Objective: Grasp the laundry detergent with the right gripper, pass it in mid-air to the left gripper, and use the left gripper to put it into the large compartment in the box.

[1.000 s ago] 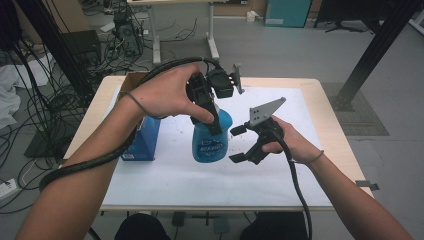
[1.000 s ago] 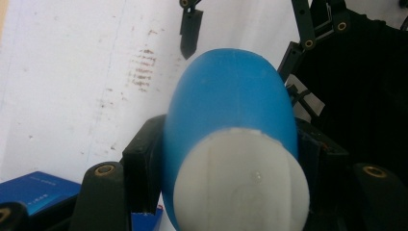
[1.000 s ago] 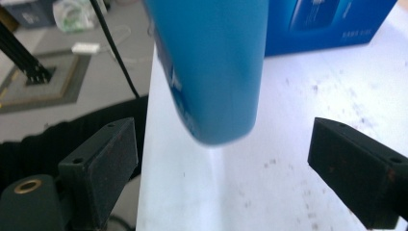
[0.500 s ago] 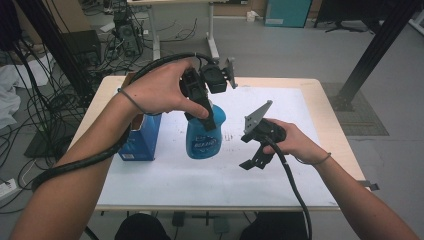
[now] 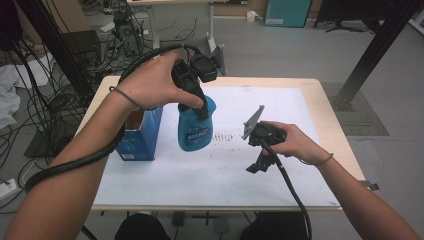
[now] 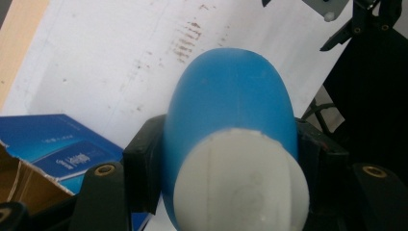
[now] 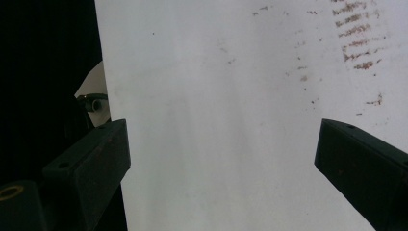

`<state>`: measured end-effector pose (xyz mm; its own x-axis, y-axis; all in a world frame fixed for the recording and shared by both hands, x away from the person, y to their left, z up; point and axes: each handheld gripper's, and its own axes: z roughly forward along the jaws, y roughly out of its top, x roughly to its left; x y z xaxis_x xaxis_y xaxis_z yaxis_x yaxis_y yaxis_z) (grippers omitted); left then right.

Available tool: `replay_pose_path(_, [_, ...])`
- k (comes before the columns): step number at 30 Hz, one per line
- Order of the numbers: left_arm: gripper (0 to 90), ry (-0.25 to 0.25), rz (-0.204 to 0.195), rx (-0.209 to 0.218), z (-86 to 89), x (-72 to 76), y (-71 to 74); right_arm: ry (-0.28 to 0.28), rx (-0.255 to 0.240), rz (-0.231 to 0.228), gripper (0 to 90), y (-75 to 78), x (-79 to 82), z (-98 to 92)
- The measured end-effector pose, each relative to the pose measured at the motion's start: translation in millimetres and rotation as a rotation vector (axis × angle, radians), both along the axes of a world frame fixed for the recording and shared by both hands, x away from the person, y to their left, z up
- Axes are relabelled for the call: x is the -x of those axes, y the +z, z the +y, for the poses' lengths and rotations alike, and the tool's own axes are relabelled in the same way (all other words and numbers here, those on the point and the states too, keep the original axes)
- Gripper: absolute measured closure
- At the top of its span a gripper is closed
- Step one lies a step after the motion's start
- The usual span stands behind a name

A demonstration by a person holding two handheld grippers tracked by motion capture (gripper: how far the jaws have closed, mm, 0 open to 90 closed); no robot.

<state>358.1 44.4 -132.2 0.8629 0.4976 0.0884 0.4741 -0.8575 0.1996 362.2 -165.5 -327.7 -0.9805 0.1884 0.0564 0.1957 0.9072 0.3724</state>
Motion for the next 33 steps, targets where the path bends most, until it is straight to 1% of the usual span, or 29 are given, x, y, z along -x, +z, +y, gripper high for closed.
replay_pose_path(1, [37.6,0.012,-0.002,0.003,1.2,-0.7,1.5,-0.002,0.009,0.001,5.5,-0.6,-0.4,-0.2])
replay_pose_path(4, [37.6,0.072,0.000,0.018,5.4,-2.9,7.0,-0.007,0.025,0.004,5.5,-2.7,-1.6,-0.8])
replay_pose_path(6, [37.6,0.130,-0.001,0.038,9.2,-5.2,10.7,-0.008,0.034,0.009,5.5,-4.2,-1.9,-0.7])
replay_pose_path(8, [37.6,0.174,-0.006,0.053,13.4,-7.8,15.1,-0.011,0.042,0.013,5.5,-5.1,-1.8,-0.3])
replay_pose_path(10, [37.7,0.204,-0.010,0.053,17.1,-9.5,19.0,-0.005,0.046,0.011,5.5,-6.1,-2.5,0.0])
replay_pose_path(12, [37.6,0.234,-0.009,0.051,20.4,-11.1,22.0,-0.015,0.053,0.015,5.4,-6.6,-1.2,0.6])
replay_pose_path(13, [37.6,0.251,-0.016,0.057,22.3,-11.8,23.9,-0.013,0.054,0.012,5.4,-7.0,-1.3,0.9])
replay_pose_path(14, [37.7,0.266,-0.015,0.060,23.6,-12.4,25.0,-0.014,0.056,0.011,5.4,-7.2,-1.1,1.2])
replay_pose_path(19, [37.6,0.317,-0.014,0.068,30.7,-15.0,33.4,-0.012,0.057,0.011,5.5,-8.4,-1.3,2.4])
replay_pose_path(21, [37.6,0.327,-0.013,0.068,33.6,-16.4,38.7,-0.011,0.058,0.009,5.5,-8.7,-1.7,2.8])
replay_pose_path(24, [37.6,0.350,-0.023,0.081,38.9,-18.0,47.9,-0.015,0.057,0.005,5.6,-8.8,-2.0,3.5])
replay_pose_path(28, [37.6,0.398,-0.032,0.105,46.5,-20.4,57.7,-0.016,0.054,0.001,5.7,-8.6,-1.7,3.8])
replay_pose_path(33, [37.6,0.449,-0.046,0.112,56.5,-25.4,68.4,-0.021,0.054,0.005,5.7,-8.6,-0.6,4.4])
